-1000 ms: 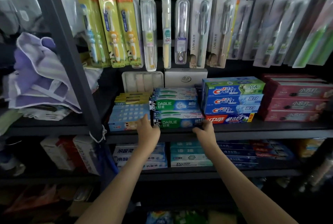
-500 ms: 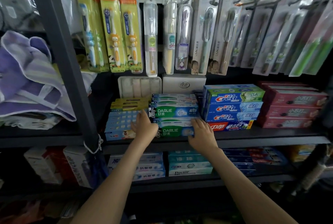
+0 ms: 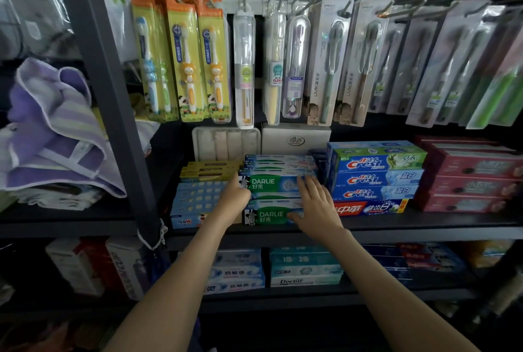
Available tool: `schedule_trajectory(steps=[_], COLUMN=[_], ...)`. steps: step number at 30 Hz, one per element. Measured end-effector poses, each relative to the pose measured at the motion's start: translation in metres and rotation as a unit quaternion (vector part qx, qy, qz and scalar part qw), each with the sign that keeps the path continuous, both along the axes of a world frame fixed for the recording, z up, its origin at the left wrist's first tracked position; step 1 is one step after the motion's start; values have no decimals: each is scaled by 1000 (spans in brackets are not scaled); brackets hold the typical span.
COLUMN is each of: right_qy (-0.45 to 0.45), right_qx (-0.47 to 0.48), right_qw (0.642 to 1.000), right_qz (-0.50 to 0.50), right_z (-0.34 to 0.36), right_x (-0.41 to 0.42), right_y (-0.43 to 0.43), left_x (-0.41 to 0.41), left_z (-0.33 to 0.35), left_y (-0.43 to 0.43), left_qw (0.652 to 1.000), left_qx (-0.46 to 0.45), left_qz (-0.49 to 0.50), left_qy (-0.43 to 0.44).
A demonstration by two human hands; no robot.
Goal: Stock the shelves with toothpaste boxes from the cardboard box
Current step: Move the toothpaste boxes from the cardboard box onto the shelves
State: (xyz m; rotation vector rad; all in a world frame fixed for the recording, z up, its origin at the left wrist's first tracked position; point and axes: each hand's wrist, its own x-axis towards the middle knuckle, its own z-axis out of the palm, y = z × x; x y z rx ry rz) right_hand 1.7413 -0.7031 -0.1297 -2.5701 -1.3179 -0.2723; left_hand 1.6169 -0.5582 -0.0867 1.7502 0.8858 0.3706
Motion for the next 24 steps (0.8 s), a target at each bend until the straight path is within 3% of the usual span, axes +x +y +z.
schedule_trajectory(steps=[5, 17, 24], right_qy=[5, 48, -8], right_qx=[-41, -38, -54], right_qw=[999, 998, 987], right_qz=[29, 33, 154], right_z=[12, 12, -3], right_x=[12, 21, 6], right_y=[2, -1, 2], left_x=[5, 18, 13], left_z=[-2, 8, 2], left_y=[0, -3, -1], left_qw=[1000, 999, 997], left_qx=[-1, 0, -6], left_qz=[-7, -10, 29], left_qy=[-16, -34, -76])
